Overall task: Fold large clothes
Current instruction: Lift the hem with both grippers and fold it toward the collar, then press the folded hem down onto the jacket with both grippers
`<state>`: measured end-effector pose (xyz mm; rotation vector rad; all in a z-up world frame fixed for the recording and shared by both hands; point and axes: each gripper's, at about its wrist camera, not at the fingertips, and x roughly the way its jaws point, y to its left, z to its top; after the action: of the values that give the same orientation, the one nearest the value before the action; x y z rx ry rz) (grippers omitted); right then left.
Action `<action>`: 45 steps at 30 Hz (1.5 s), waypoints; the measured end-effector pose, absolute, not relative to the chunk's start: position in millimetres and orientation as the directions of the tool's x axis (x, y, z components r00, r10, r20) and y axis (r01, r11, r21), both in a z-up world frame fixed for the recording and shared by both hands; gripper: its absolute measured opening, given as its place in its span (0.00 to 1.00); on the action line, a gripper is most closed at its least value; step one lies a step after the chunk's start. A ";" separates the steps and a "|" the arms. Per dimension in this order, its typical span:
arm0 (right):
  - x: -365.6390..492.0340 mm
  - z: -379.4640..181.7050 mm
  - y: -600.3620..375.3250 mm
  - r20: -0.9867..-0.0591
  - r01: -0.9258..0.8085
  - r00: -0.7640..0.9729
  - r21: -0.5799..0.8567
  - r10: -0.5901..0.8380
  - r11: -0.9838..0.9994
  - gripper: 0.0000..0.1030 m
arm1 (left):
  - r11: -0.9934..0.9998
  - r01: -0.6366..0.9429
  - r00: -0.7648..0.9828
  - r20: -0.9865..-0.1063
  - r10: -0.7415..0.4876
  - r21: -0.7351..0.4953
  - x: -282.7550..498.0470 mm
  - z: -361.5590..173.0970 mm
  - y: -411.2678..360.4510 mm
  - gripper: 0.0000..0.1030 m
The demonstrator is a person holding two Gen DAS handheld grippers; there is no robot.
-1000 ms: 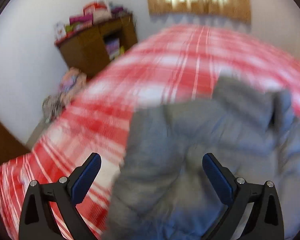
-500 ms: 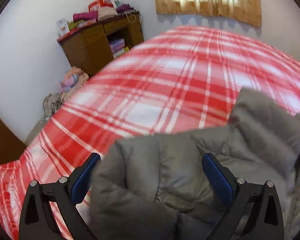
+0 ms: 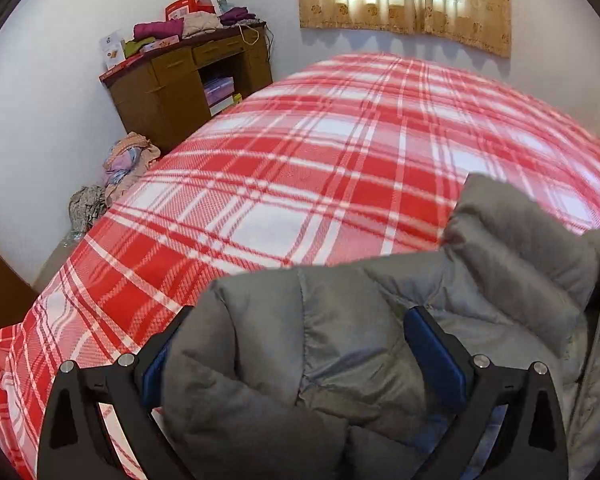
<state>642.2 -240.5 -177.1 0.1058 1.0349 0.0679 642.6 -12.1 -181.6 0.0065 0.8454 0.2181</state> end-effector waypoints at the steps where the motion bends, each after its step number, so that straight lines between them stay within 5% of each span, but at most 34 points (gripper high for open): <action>1: 635.4 -173.6 -241.3 -0.846 -0.024 0.522 0.107 0.104 0.994 0.11 | 0.981 -0.181 0.662 -0.728 0.177 0.074 640.7 -172.0 -11.3 0.99; 9: 579.8 -173.4 -264.0 -0.775 -0.074 0.622 0.082 0.110 0.994 0.09 | 0.986 -0.166 0.760 -0.641 0.111 -0.026 653.9 -103.3 -29.4 0.99; 14: 571.4 -183.6 -274.7 -0.761 -0.061 0.637 0.110 0.123 0.992 0.08 | 0.979 -0.162 0.747 -0.634 0.202 0.120 665.0 -111.1 -63.8 0.99; 18: 562.5 -187.6 -277.7 -0.739 -0.075 0.661 0.106 0.129 0.992 0.08 | 0.940 -0.159 0.628 -0.704 0.332 0.302 664.5 -161.6 -61.7 0.99; 21: 557.4 -192.8 -279.9 -0.730 -0.077 0.672 0.100 0.126 0.992 0.08 | 0.934 -0.139 0.580 -0.738 0.345 0.328 654.3 -183.9 -47.0 0.99; 29: 548.5 -206.1 -288.8 -0.681 -0.077 0.719 0.117 0.137 0.990 0.08 | 0.964 -0.240 0.729 -0.635 0.258 0.115 643.3 -110.6 -27.3 0.99; 32: 543.2 -211.5 -289.7 -0.656 -0.081 0.742 0.117 0.138 0.990 0.08 | 0.953 -0.258 0.728 -0.617 0.298 0.157 667.7 -97.7 -39.5 0.99; 41: 541.1 -212.8 -293.4 -0.647 -0.086 0.745 0.149 0.163 0.985 0.09 | 0.918 -0.102 0.620 -0.698 0.359 0.383 665.0 -178.2 -59.4 0.99; 45: 535.0 -204.2 -297.4 -0.663 -0.097 0.727 0.158 0.178 0.983 0.28 | 0.916 -0.093 0.630 -0.689 0.358 0.391 656.9 -188.0 -58.8 0.99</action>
<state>535.0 -297.4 -204.2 0.1147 0.7423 0.1522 656.9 -58.8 -188.0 0.3349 0.8542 0.2642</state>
